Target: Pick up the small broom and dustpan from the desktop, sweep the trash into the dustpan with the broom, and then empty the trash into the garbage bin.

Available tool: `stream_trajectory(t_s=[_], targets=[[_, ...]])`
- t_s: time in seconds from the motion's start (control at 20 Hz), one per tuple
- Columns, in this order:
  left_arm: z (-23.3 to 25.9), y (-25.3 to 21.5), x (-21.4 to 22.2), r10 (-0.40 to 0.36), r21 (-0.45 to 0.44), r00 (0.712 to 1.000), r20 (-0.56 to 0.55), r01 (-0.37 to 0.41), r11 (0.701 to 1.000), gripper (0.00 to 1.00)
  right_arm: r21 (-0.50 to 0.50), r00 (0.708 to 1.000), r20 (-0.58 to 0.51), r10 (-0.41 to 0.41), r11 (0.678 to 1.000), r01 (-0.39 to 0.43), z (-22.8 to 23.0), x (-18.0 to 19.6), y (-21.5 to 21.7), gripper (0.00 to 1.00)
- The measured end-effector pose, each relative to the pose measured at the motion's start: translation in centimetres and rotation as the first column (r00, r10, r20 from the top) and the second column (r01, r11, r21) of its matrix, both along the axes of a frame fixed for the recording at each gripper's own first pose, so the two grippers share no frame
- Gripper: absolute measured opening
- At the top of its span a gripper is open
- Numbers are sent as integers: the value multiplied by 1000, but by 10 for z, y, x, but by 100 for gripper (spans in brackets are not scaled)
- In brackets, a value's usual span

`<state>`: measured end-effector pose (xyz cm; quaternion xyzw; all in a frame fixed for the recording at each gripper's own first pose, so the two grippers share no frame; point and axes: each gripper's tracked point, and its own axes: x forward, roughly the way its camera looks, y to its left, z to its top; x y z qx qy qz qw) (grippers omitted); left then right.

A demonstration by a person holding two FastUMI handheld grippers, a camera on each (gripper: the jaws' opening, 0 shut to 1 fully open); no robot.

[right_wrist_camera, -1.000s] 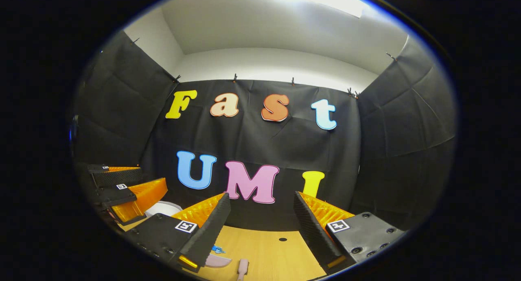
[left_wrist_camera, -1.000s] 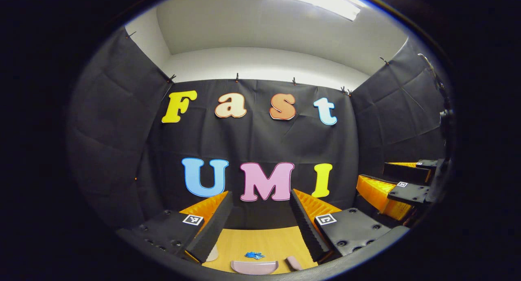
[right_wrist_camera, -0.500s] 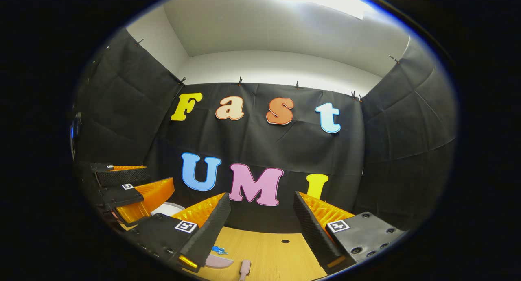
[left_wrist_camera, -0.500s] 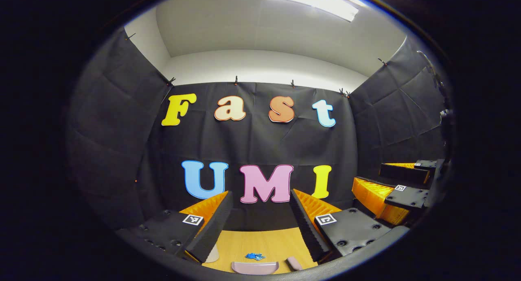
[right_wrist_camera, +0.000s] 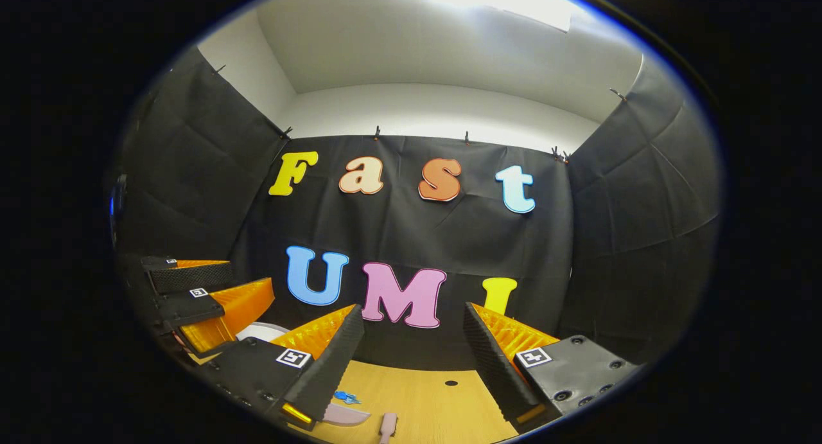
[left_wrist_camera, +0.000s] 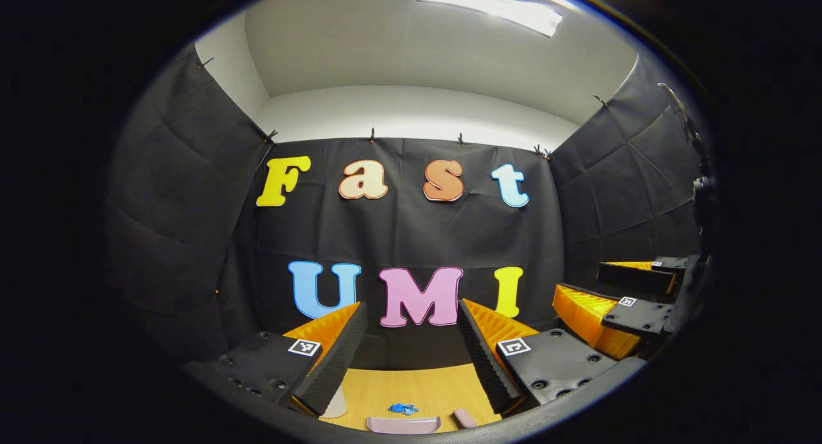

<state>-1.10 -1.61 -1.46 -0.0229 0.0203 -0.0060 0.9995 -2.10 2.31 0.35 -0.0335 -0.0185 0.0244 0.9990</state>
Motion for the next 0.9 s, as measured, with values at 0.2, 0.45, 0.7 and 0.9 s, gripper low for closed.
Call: stream_trajectory(t_s=[0.2,0.45,0.7,0.9], targets=[[-8,0,0,-5,-9,1000,-21,5,1000,84,1,1000,-21,-3,1000,3,-7,-1,-1,99],[-12,2,2,-11,-15,1000,-25,10,1000,82,3,1000,-18,-8,1000,8,-5,2,0,99],[-16,3,7,-25,-30,999,-36,24,999,80,1,999,-31,-5,1000,5,-11,6,4,99],[-29,5,14,-49,-51,996,-72,45,998,82,19,998,-64,-2,1000,3,-19,15,7,99]])
